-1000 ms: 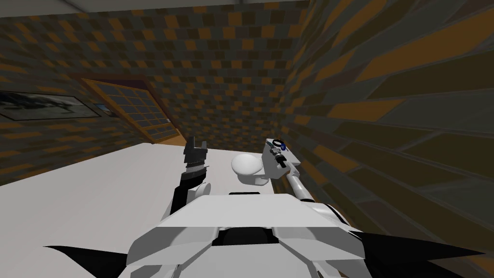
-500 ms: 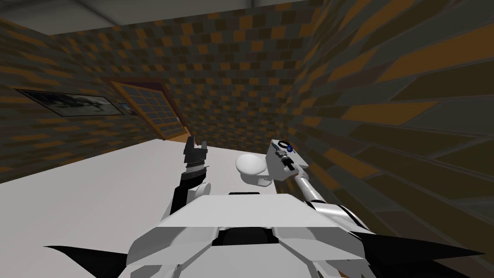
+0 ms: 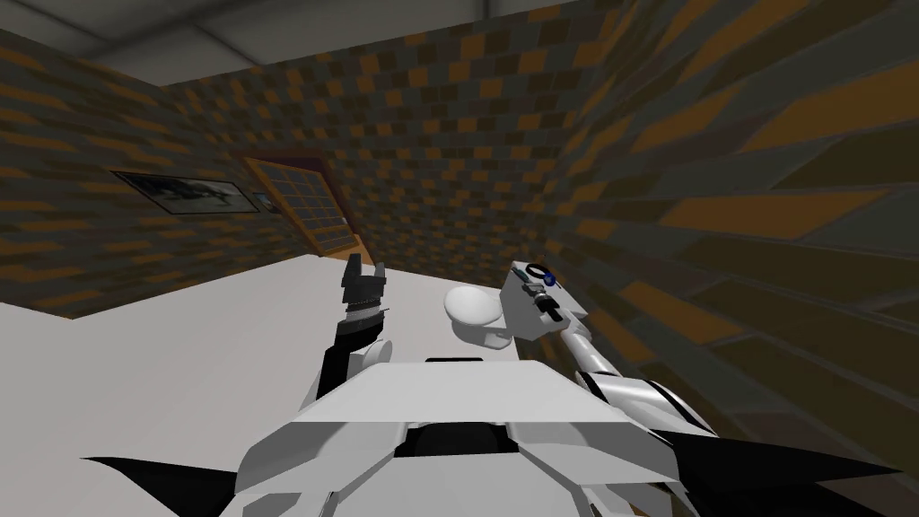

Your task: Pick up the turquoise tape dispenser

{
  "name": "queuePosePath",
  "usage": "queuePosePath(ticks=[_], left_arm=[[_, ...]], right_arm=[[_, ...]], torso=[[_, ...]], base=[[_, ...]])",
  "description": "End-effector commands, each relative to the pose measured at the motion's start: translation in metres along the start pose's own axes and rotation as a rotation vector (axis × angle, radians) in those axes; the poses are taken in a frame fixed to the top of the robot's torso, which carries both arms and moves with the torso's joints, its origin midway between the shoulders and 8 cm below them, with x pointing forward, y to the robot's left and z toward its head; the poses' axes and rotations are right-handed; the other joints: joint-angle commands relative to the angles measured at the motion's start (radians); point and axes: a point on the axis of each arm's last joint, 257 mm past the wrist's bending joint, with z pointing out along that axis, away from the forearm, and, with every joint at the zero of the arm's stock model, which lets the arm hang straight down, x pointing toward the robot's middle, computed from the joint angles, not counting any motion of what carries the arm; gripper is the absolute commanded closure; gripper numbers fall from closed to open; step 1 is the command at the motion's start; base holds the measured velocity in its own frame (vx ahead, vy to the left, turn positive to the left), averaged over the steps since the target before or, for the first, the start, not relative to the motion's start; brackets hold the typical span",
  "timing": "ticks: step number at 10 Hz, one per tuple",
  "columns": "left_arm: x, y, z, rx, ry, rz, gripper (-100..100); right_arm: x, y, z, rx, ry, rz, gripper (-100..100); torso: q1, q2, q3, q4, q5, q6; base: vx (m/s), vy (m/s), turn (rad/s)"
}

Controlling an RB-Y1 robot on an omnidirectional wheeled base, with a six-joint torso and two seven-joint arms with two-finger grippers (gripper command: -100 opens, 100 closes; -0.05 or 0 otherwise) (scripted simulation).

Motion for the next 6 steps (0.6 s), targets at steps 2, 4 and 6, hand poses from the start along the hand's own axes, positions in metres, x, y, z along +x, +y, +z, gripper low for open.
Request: queuePosePath(ticks=[2,4,6], left_arm=[[0.0,0.0,0.0,0.0,0.0,0.0,0],[0.0,0.0,0.0,0.0,0.0,0.0,0],[0.0,0.0,0.0,0.0,0.0,0.0,0]], right_arm=[[-0.003,-0.046,-0.015,0.04,-0.014,-0.006,100],[0.009,-0.061,-0.023,0.067,0.006,0.015,100],[0.007,-0.104,-0.039,0.118,-0.003,0.015,100]], torso=[[0.0,0.0,0.0,-0.001,-0.001,0.001],[0.001,-0.001,0.0,0.0,0.0,0.001],[-0.001,0.0,0.0,0.0,0.0,0.0]], base=[[-0.017,0.093,0.165],[0.001,0.067,0.043],[-0.018,0.083,0.142]])
